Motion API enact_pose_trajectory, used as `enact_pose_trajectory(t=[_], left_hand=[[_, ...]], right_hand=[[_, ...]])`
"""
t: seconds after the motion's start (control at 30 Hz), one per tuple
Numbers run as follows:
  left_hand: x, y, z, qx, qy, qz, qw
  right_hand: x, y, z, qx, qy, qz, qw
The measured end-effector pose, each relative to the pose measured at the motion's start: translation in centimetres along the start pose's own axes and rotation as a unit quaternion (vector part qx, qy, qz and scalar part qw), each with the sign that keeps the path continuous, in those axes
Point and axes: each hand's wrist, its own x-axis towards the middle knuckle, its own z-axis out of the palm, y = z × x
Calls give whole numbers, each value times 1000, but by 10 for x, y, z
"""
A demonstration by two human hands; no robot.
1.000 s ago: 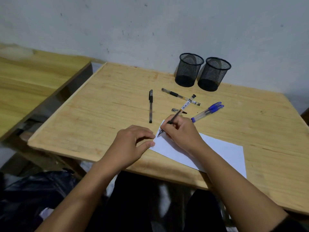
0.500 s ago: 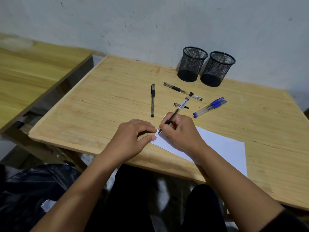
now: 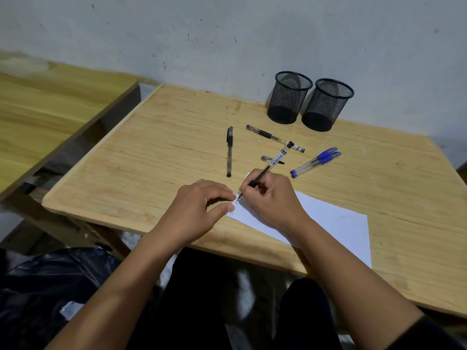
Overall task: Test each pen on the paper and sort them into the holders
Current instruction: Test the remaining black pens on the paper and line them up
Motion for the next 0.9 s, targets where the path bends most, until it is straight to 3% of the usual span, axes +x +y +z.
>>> enact_pose_trajectory(t=[0.9], left_hand=[[0, 1, -1, 7, 4, 2, 1000]], right_hand=[[0, -1, 2, 4, 32, 7, 999]])
